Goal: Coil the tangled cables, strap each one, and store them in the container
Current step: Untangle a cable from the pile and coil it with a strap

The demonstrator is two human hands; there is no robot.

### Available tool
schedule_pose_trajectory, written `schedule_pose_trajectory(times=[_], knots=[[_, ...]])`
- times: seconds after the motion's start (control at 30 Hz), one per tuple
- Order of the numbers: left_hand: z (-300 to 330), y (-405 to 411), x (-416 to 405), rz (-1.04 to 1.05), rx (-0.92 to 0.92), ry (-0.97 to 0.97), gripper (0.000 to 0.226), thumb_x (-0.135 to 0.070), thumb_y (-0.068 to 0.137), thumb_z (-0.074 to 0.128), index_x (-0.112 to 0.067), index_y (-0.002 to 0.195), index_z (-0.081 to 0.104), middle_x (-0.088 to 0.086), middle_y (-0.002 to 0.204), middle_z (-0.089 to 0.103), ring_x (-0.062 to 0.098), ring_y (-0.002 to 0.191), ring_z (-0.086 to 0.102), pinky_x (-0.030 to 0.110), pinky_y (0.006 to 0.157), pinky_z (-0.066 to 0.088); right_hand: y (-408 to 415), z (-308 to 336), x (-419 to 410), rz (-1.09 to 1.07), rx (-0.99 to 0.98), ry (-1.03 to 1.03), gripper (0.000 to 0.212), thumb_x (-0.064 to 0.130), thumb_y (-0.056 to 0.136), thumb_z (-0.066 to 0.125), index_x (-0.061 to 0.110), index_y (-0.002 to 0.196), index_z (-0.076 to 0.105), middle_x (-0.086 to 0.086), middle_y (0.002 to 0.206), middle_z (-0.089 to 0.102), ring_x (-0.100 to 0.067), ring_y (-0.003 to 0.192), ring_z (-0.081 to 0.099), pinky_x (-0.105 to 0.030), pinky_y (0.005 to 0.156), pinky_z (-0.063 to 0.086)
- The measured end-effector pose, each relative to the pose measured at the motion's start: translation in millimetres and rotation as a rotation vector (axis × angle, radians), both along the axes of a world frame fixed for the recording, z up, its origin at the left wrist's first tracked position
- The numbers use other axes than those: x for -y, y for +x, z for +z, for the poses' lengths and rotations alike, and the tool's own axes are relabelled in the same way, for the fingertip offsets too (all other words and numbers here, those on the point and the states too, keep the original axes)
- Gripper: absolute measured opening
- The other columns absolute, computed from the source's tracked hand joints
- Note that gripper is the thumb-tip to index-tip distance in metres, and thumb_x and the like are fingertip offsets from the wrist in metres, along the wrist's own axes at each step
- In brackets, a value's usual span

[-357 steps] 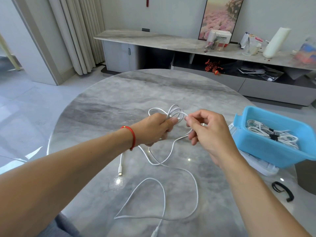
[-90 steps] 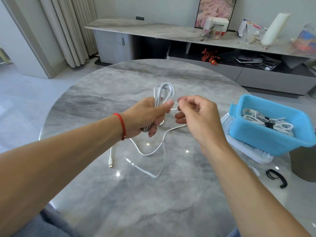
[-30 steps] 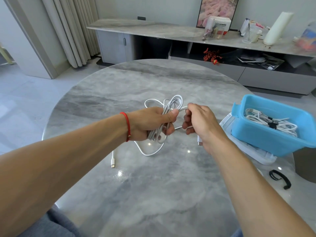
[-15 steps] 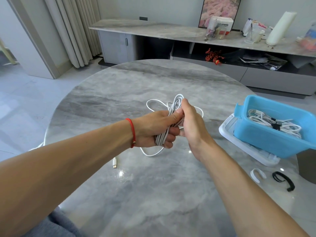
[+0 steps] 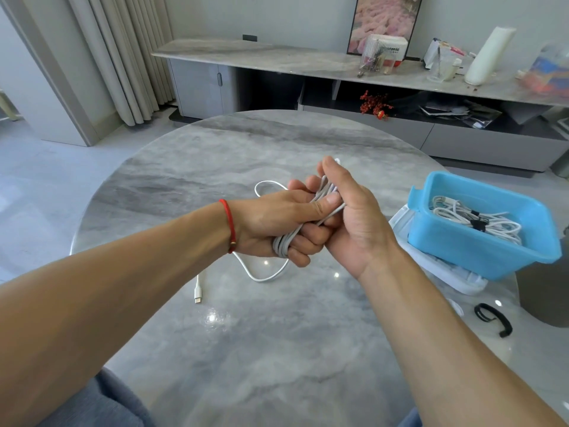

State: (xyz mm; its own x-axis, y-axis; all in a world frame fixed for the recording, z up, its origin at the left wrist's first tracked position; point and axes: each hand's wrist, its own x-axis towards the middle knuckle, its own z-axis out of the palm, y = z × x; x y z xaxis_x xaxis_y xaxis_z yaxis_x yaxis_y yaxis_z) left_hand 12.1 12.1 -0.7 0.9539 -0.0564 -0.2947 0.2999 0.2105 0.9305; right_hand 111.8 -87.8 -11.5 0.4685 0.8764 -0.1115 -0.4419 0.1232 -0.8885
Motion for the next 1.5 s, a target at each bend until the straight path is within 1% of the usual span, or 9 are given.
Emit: schedule_pose_trajectory(times=[0.17, 0.43, 0.67, 0.93, 1.03, 1.1, 1.23, 1.33, 1.5], knots=[[-3, 3, 9, 0.06, -0.069, 0.089, 0.045, -0.05, 0.103, 0.04, -0.018, 0.072, 0.045, -0.001, 0.065, 0.023, 0.014, 0.058, 0.015, 0.024, 0.051, 0.024, -6, 0, -5, -0.207, -0.133, -0.07, 0.024, 0.036, 0.101, 0.059, 0.013, 0.105, 0.063, 0.004, 0.062, 0.056, -0.024, 0.086, 0.079, -0.028, 0.062, 0.06], [2, -3, 16, 0.101, -0.061, 0.15, 0.027, -0.031, 0.105, 0.05, -0.016, 0.084, 0.055, 0.0, 0.07, 0.045, 0.014, 0.058, 0.044, 0.031, 0.058, 0.05, -6, 8, 1, -0.27, -0.127, -0.129, 0.038, 0.047, 0.105, 0.042, 0.023, 0.077, 0.049, 0.008, 0.057, 0.049, -0.017, 0.072, 0.076, -0.025, 0.048, 0.05], [10, -4, 42, 0.188, -0.04, 0.356, 0.023, -0.028, 0.104, 0.048, -0.017, 0.085, 0.043, -0.001, 0.066, 0.038, 0.012, 0.048, 0.025, 0.021, 0.044, 0.023, -11, 25, 19, -0.243, -0.077, -0.194, 0.036, 0.047, 0.091, 0.072, 0.02, 0.087, 0.05, 0.006, 0.059, 0.045, -0.014, 0.061, 0.06, -0.026, 0.051, 0.044], [27, -7, 69, 0.266, 0.157, 0.353, 0.029, -0.035, 0.1, 0.058, -0.015, 0.083, 0.046, -0.001, 0.062, 0.039, 0.011, 0.043, 0.027, 0.021, 0.042, 0.023, -20, 52, 41, -0.443, -0.152, -0.166, 0.028, 0.044, 0.106, 0.04, 0.024, 0.099, 0.059, 0.009, 0.049, 0.039, -0.014, 0.048, 0.062, -0.022, 0.046, 0.036], [27, -10, 81, 0.207, 0.254, 0.812, 0.026, -0.042, 0.1, 0.053, -0.019, 0.088, 0.054, 0.003, 0.078, 0.053, 0.017, 0.059, 0.053, 0.029, 0.053, 0.037, -22, 55, 55, -0.469, -0.335, -0.07, 0.046, 0.053, 0.104, 0.049, 0.022, 0.071, 0.047, 0.005, 0.05, 0.033, -0.017, 0.045, 0.057, -0.029, 0.056, 0.052], [23, -9, 90, 0.145, 0.26, 1.23, 0.034, -0.044, 0.103, 0.044, -0.014, 0.116, 0.056, 0.013, 0.096, 0.059, 0.032, 0.087, 0.061, 0.036, 0.067, 0.039, -20, 52, 65, -0.507, -0.427, -0.04, 0.05, 0.047, 0.104, 0.053, 0.02, 0.064, 0.041, 0.004, 0.05, 0.032, -0.018, 0.043, 0.055, -0.034, 0.065, 0.058], [2, -4, 108, 0.077, 0.313, 1.79, 0.054, -0.038, 0.11, 0.023, -0.006, 0.152, 0.016, 0.007, 0.113, 0.061, 0.032, 0.092, 0.065, 0.04, 0.063, 0.04, -17, 42, 82, -0.648, -0.543, -0.061, 0.038, 0.022, 0.105, 0.047, 0.018, 0.069, 0.038, 0.005, 0.041, 0.032, -0.014, 0.038, 0.044, -0.03, 0.058, 0.057], [-12, -7, 116, 0.076, 0.358, 1.879, 0.052, -0.03, 0.11, 0.026, -0.003, 0.154, 0.016, 0.006, 0.112, 0.056, 0.029, 0.095, 0.064, 0.038, 0.061, 0.039, -18, 31, 90, -0.722, -0.575, -0.117, 0.034, 0.017, 0.104, 0.037, 0.016, 0.07, 0.039, 0.004, 0.039, 0.038, -0.019, 0.049, 0.057, -0.024, 0.055, 0.052], [-14, -4, 127, -0.059, 0.525, 1.638, 0.055, -0.049, 0.103, 0.02, -0.013, 0.14, 0.04, 0.003, 0.109, 0.053, 0.025, 0.095, 0.058, 0.036, 0.07, 0.043, -8, 17, 113, -0.793, -0.513, -0.197, 0.028, 0.014, 0.1, 0.033, 0.014, 0.074, 0.042, 0.001, 0.042, 0.046, -0.021, 0.041, 0.064, -0.024, 0.055, 0.049]])
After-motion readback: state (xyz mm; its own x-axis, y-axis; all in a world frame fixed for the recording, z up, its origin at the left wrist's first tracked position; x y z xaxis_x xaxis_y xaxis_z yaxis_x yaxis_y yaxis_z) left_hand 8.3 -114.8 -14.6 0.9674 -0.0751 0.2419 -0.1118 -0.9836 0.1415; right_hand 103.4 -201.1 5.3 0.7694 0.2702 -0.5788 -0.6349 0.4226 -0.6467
